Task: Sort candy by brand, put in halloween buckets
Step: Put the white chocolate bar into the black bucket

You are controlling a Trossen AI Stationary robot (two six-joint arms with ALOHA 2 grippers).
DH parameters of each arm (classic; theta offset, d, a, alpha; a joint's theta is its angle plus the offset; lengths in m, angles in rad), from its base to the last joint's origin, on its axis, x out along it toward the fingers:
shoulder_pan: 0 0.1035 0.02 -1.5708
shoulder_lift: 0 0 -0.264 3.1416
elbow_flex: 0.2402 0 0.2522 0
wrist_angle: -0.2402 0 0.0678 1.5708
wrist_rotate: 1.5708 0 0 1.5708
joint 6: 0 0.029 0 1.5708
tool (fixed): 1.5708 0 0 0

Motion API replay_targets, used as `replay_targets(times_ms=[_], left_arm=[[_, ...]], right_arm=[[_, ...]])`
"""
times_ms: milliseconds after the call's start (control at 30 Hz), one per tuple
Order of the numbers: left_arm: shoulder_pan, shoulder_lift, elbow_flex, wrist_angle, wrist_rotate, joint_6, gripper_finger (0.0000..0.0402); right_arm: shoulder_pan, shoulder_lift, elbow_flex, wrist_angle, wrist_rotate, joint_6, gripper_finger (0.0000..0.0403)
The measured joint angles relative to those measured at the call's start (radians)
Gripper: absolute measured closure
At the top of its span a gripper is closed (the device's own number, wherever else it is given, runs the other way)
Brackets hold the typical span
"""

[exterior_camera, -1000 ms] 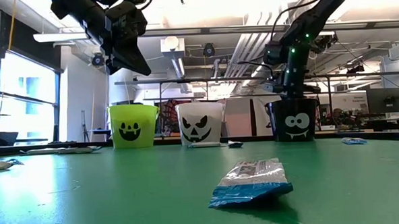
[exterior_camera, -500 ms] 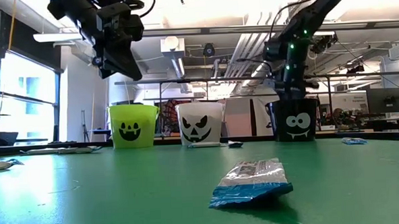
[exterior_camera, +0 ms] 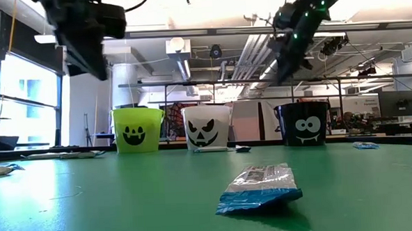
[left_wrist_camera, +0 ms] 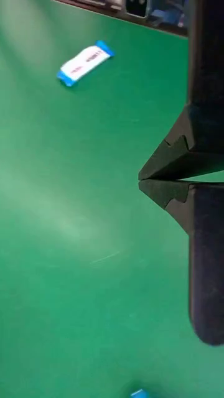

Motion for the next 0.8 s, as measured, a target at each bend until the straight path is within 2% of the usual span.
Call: replay_targets(times_ms=[133,300,533,800], left_arm=[[-0.106,0.0,0.0,-0.044,-0.022,-0.169,0.0402],[-0.207,0.006,0.0,-0.126,-0.026,-0.468,0.0391],[-0.282,0.072,0.0,-0.143,-0.035,-0.754,0.032],[-0.326,0.222,-0.001,-0.134,-0.035,-0.882,0.0233]], right_arm=[[0.07,-0.033,0.0,0.023,-0.041,-0.001,0.0396],[0.162,-0.043,-0.001,0.041,-0.049,-0.003,0.0397],[0.238,-0.043,-0.001,0.084,-0.051,-0.003,0.0402],[0.253,-0.043,-0.001,0.089,-0.038,0.0,0.0402]])
